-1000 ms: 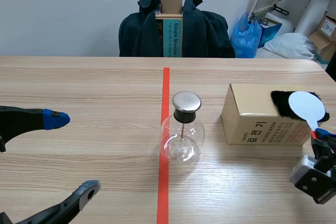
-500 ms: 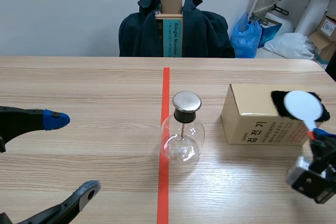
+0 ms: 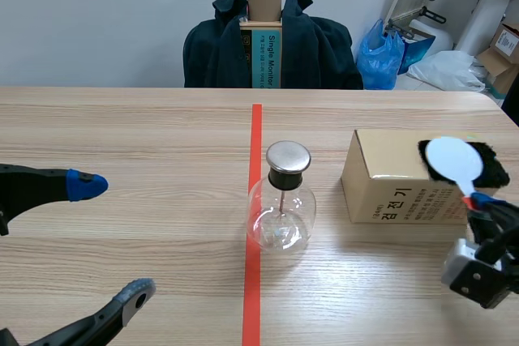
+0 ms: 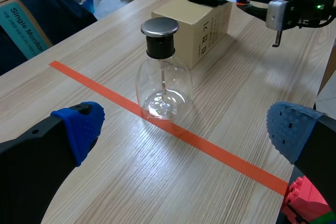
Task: Do the electroscope experiment.
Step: 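Rub the plate on the fur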
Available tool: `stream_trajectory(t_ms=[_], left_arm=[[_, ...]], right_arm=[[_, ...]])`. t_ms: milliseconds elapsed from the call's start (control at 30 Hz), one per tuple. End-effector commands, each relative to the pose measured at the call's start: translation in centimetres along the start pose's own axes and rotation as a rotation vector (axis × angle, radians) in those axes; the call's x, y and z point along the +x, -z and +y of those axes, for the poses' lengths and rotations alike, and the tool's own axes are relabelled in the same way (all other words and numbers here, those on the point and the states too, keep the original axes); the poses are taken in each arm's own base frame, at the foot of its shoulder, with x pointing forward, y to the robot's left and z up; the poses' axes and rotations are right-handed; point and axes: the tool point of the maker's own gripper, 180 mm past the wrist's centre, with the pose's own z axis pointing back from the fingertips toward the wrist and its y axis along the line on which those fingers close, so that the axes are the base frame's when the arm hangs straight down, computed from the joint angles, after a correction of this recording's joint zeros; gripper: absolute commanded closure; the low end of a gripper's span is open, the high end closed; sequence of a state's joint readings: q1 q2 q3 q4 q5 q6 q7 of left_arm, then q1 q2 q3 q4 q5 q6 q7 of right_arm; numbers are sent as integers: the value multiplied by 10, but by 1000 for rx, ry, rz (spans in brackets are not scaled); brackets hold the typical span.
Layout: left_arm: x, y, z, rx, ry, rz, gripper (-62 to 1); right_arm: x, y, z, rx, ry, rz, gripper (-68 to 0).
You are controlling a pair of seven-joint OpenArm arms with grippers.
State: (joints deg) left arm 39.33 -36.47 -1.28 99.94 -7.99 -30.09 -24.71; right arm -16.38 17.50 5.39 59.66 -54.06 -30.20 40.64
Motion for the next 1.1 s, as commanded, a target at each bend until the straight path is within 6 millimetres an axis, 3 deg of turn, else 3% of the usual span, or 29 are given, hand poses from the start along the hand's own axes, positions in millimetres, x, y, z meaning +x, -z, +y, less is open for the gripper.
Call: stream_trajectory(t_ms=[0, 100, 133, 267, 300, 433, 467, 600, 633, 767, 933, 1067], left_arm=[[6, 1, 1, 8, -9, -31, -623], [6, 1, 1, 8, -9, -31, -623], [6, 1, 1, 8, -9, -31, -623], [7, 1, 1, 8, -9, -32, -623], [7, 1, 1, 8, -8, -31, -623], [7, 1, 1, 8, -8, -31, -623], [7, 1, 1, 8, -8, -31, -623], [7, 1, 1, 8, -8, -31, -623], [7, 1, 1, 8, -8, -31, -623], [7, 1, 1, 9, -8, -31, -623], [7, 1, 1, 9, -8, -32, -623], [7, 1, 1, 9, -8, -32, -623]], right_arm=[[-2, 6, -6, -18, 3, 31, -8], [-40, 0, -8, -23, -2, 238, -8], [-44, -1, -7, -14, -2, 249, -8], [1, 8, -2, 40, 23, -4, -8], [0, 9, -5, 28, 29, 14, -8], [-50, 2, -9, 7, 31, 294, -8], [-47, 3, -9, 12, 27, 269, -8], [3, 14, -17, -6, 17, 1, -8], [1, 15, -21, -23, 25, 23, -8], [-39, 8, -25, -49, 23, 256, -8], [-2, 17, -31, -59, 12, 54, -8], [-35, 8, -33, -82, 13, 249, -8]])
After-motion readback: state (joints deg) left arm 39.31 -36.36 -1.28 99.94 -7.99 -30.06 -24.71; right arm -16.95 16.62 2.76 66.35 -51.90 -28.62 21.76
